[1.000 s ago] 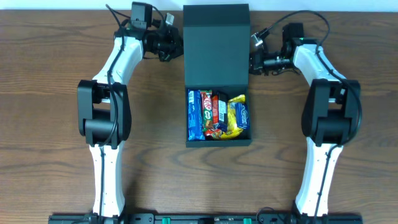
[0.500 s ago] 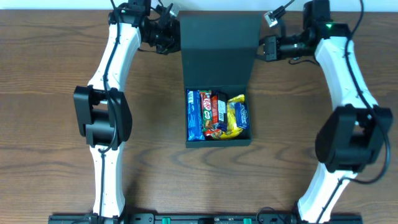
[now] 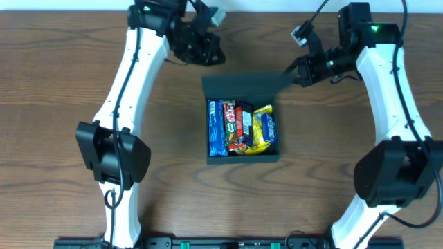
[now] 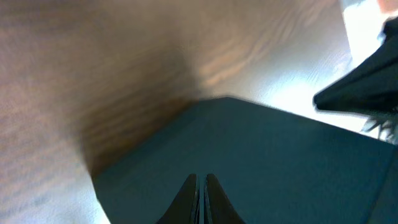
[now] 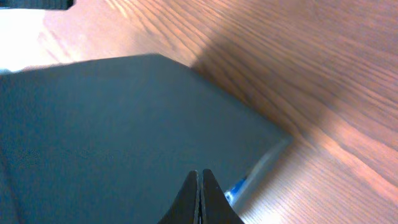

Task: Pack container

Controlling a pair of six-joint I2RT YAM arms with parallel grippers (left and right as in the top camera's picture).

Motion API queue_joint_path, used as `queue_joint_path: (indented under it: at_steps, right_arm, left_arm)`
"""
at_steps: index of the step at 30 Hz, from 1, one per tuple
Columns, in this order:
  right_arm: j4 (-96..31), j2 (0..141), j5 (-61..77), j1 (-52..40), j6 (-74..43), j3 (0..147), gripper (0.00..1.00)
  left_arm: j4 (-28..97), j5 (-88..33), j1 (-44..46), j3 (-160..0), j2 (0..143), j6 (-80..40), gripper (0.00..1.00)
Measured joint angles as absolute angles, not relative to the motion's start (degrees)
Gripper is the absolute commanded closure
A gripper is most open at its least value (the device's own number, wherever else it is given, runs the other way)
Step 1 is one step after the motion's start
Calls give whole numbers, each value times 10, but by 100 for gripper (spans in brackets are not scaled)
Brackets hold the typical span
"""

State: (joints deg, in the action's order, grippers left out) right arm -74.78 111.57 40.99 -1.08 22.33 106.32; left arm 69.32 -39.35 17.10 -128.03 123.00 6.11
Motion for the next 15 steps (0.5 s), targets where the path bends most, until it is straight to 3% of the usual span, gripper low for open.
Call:
queue_joint_path:
  at_steps: [15]
  right_arm:
    - [-728,1088,268,-8,227,1063,98]
  left_arm:
    - [732,-279,199,-1280,1230,52,94]
